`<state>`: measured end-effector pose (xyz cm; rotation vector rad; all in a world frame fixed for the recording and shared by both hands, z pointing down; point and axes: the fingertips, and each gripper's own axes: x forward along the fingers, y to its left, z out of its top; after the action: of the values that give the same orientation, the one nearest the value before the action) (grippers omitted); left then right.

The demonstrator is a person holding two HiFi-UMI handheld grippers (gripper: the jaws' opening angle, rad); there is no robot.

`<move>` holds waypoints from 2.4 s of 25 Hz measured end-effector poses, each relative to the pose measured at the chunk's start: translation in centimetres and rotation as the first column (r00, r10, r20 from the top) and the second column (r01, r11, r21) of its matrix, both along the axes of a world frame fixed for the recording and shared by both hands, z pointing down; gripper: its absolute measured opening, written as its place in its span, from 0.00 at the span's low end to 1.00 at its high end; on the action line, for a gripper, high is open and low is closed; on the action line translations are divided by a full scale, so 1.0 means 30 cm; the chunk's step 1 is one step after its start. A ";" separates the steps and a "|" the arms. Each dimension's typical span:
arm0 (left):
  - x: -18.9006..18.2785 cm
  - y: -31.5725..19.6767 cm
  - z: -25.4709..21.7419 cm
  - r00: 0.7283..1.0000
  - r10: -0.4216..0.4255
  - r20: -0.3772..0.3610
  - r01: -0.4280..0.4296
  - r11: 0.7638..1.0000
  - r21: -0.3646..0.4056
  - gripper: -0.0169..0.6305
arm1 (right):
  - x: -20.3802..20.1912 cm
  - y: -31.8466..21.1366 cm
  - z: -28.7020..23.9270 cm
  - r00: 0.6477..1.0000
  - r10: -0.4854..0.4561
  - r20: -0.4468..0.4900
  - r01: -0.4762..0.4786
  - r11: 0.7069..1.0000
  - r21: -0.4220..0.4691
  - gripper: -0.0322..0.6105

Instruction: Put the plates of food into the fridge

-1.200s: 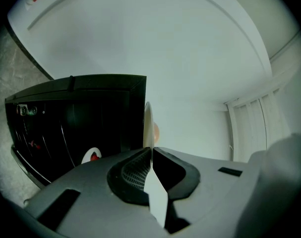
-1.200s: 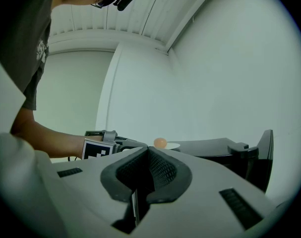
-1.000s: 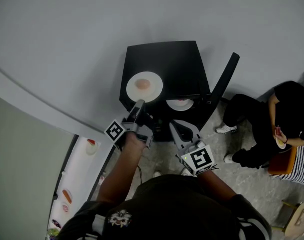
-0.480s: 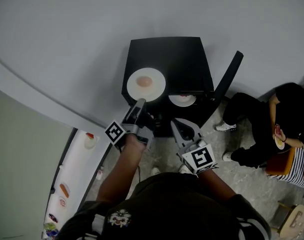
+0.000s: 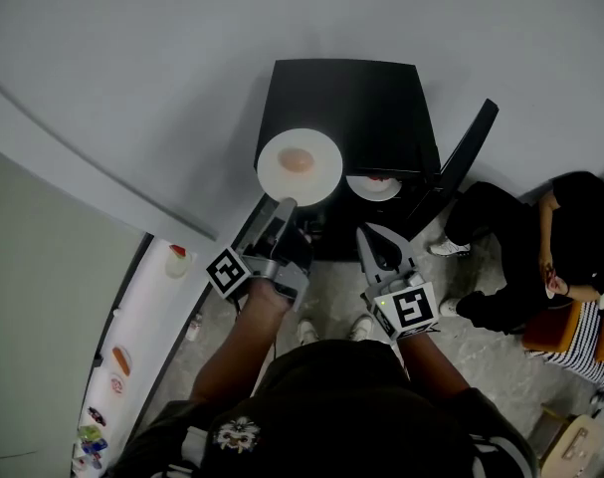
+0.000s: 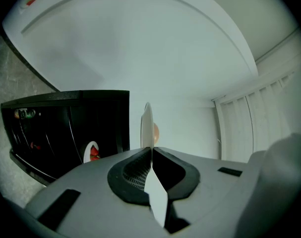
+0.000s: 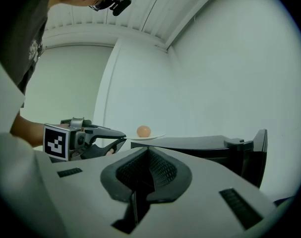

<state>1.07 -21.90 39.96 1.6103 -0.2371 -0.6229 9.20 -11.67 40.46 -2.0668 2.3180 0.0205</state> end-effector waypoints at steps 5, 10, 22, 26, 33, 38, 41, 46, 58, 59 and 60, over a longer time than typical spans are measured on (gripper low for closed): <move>-0.040 0.049 -0.002 1.000 0.015 -0.006 -0.015 1.000 0.009 0.07 | -0.001 -0.006 -0.005 1.000 0.016 -0.013 -0.016 1.000 0.019 0.09; -0.068 0.105 0.028 0.999 0.052 -0.008 -0.052 0.999 -0.017 0.07 | 0.031 -0.018 -0.006 0.997 0.075 -0.004 -0.075 0.997 0.032 0.09; -0.108 0.202 0.165 0.991 0.126 0.039 -0.124 0.991 -0.050 0.07 | 0.022 0.005 0.006 0.981 0.192 -0.037 -0.189 0.978 0.087 0.09; -0.109 0.209 0.230 0.988 0.136 0.068 -0.132 0.990 -0.054 0.07 | 0.028 0.017 -0.001 0.975 0.215 -0.047 -0.209 0.972 0.107 0.09; -0.077 0.182 0.337 0.986 0.142 0.085 -0.136 0.988 -0.074 0.07 | 0.015 0.056 0.015 0.976 0.205 -0.072 -0.198 0.976 0.090 0.09; -0.039 0.114 0.380 0.987 0.126 0.100 -0.121 0.991 -0.060 0.07 | 0.017 0.077 0.039 0.977 0.196 -0.083 -0.191 0.979 0.068 0.09; -0.029 0.076 0.404 0.987 0.112 0.112 -0.107 0.993 -0.051 0.07 | 0.025 0.090 0.051 0.976 0.205 -0.077 -0.203 0.979 0.034 0.09; 0.024 0.021 0.459 0.988 0.106 0.110 -0.101 0.994 -0.047 0.07 | 0.062 0.071 0.090 0.977 0.201 -0.065 -0.201 0.980 0.001 0.09; 0.106 -0.068 0.531 0.992 0.070 0.105 -0.064 0.996 -0.058 0.07 | 0.103 0.028 0.161 0.981 0.192 -0.027 -0.192 0.981 -0.019 0.09; 0.110 -0.071 0.530 0.993 0.067 0.102 -0.061 0.996 -0.062 0.07 | 0.108 0.031 0.168 0.980 0.195 -0.024 -0.196 0.980 -0.025 0.09; 0.114 -0.075 0.531 0.993 0.064 0.098 -0.058 0.996 -0.067 0.07 | 0.113 0.034 0.173 0.980 0.198 -0.022 -0.199 0.980 -0.029 0.09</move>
<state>4.47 -24.15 55.91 1.5830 -0.2780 -0.4840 12.58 -10.66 45.65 -2.3140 2.1253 0.0102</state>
